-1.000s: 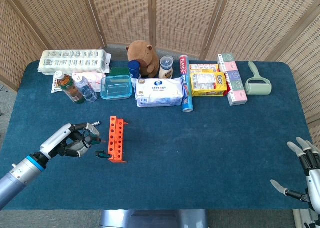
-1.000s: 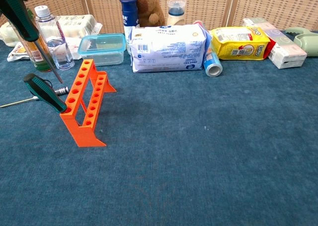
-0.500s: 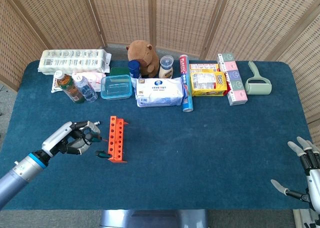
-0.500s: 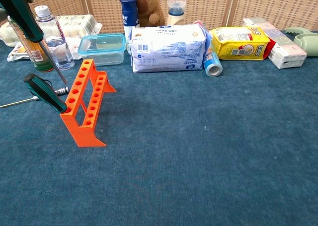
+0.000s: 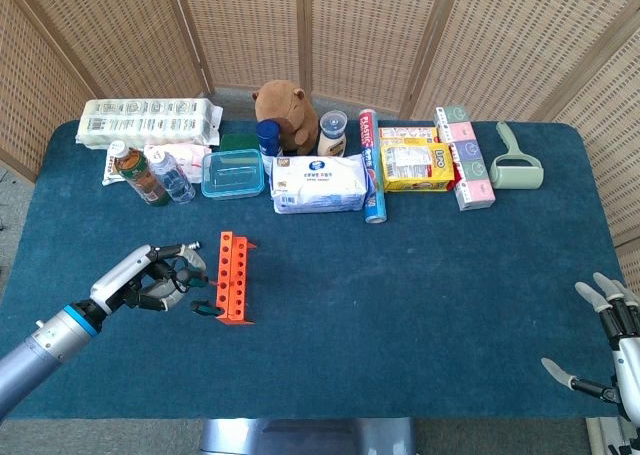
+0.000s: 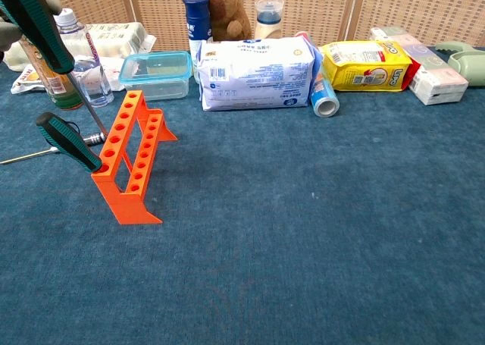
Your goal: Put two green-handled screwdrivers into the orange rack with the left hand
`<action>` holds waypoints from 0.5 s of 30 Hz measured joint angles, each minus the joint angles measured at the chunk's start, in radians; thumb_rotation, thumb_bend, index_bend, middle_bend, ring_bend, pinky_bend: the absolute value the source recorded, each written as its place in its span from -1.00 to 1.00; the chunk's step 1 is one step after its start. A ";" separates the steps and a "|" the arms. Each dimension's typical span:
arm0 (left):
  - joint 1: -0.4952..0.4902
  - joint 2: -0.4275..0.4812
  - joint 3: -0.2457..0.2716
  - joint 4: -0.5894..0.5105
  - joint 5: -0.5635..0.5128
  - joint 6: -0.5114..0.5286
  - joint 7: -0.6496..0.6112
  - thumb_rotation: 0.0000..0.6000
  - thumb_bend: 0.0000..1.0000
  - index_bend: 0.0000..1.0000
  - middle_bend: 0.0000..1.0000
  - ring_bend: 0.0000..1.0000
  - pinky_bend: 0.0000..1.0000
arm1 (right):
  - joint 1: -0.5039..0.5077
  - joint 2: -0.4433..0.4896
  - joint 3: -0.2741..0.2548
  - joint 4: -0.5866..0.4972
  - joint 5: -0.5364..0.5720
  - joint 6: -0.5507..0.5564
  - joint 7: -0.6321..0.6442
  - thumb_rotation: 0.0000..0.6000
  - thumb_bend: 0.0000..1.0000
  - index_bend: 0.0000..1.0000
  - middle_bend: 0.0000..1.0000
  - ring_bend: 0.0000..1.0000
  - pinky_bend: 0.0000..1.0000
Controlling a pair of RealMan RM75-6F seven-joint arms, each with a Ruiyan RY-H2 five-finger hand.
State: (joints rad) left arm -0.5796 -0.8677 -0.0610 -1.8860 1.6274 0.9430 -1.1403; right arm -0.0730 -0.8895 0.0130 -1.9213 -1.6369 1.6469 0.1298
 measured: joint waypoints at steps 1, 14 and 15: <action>-0.002 -0.002 0.000 0.001 -0.001 -0.001 0.000 1.00 -0.02 0.08 0.89 0.79 0.90 | 0.000 0.000 0.000 0.000 0.000 0.000 0.000 0.68 -1.00 -0.73 -0.89 -1.00 -1.00; -0.029 -0.032 0.012 0.020 -0.030 -0.018 0.009 1.00 -0.03 0.08 0.89 0.79 0.91 | -0.003 0.004 0.001 0.003 -0.001 0.008 0.011 0.67 -1.00 -0.73 -0.89 -1.00 -1.00; -0.030 -0.033 0.012 0.021 -0.031 -0.019 0.010 1.00 -0.03 0.08 0.89 0.79 0.90 | -0.003 0.004 0.001 0.003 -0.001 0.008 0.011 0.67 -1.00 -0.73 -0.89 -1.00 -1.00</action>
State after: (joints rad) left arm -0.6093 -0.9006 -0.0492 -1.8651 1.5965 0.9241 -1.1300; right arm -0.0763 -0.8852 0.0140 -1.9181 -1.6374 1.6547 0.1410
